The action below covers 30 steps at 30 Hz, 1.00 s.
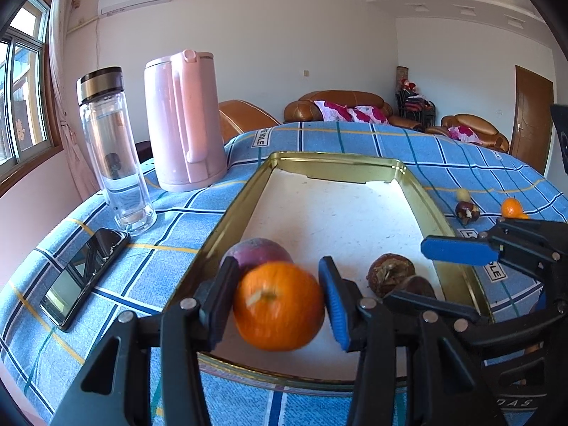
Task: Organize fruits
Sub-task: 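Lower both tools into the gold tray and open them to drop the orange and brown fruit, then move both open tools back over the fruits on the bedspread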
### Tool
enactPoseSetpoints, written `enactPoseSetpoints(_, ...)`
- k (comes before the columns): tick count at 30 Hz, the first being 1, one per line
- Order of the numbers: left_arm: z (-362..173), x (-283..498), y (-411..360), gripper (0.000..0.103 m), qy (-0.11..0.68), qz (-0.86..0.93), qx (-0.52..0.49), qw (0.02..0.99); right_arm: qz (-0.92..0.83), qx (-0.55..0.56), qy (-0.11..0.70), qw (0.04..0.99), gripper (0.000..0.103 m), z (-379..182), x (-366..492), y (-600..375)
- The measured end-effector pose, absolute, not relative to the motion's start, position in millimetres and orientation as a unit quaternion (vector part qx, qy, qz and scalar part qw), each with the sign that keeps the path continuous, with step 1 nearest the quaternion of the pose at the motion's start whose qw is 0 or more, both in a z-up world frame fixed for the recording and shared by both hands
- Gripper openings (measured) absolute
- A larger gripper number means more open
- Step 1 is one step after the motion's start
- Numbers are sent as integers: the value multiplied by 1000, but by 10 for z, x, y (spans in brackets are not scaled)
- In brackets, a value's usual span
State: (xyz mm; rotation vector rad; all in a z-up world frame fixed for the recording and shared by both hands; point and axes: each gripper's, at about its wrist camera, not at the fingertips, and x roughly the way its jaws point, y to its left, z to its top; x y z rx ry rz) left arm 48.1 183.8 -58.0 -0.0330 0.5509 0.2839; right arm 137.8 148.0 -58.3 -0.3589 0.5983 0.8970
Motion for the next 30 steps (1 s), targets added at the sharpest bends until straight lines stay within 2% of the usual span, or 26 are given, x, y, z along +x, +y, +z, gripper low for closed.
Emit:
enactPoseSetpoints(2, -557, 449, 1856, 56, 264, 142, -22, 954, 411, -164, 281, 852, 63, -570, 1389, 1449)
enactPoseSetpoints(4, -503, 403, 1850, 72, 251, 146, -26, 957, 404, -153, 274, 859, 68, -542, 1384, 1388)
enactPoseSetpoints(8, -331, 332, 1712, 78, 218, 135, -22, 966, 380, -144, 238, 882, 68, -444, 1307, 1152)
enactPoseSetpoints(12, -245, 353, 1493, 88, 204, 117, -16, 972, 362, -115, 231, 896, 69, -351, 1326, 803)
enactPoseSetpoints(30, -159, 758, 605, 97, 212, 29, 12, 977, 222, -52, 246, 942, 69, -345, 1481, -616)
